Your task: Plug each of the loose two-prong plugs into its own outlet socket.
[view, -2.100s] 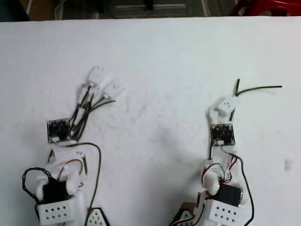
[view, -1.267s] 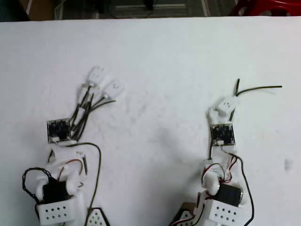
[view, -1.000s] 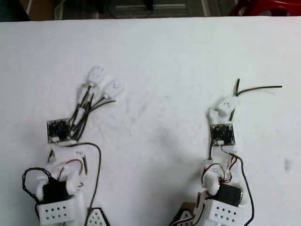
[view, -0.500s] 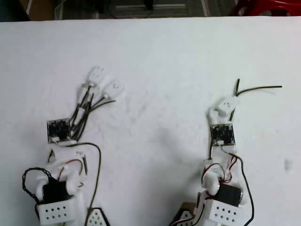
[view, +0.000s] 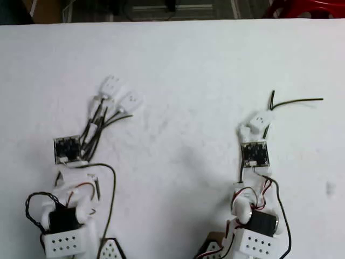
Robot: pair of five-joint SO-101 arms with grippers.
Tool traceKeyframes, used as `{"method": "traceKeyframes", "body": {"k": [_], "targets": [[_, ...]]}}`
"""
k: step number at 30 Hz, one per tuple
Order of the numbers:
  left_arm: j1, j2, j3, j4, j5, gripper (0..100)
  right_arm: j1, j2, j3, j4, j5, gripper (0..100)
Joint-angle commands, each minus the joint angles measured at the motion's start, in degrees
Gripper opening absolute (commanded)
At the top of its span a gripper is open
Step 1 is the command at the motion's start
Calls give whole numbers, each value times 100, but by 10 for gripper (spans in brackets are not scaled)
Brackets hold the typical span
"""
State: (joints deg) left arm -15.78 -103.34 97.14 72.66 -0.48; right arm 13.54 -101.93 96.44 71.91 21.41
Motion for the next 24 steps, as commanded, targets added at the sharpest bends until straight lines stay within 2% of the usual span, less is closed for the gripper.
{"method": "traceKeyframes", "body": {"k": [1,15,17,20,24], "targets": [[92,4,-9,35,-9,25,31,-48,44,31,18,18],[268,4,-18,35,-35,26,31,-48,44,31,18,18],[558,-4,-18,18,-35,27,31,-48,44,31,18,18],[1086,-4,-44,-299,-53,27,31,-48,44,31,18,18],[813,-4,-756,-721,-53,27,31,-48,44,31,18,18]]}}
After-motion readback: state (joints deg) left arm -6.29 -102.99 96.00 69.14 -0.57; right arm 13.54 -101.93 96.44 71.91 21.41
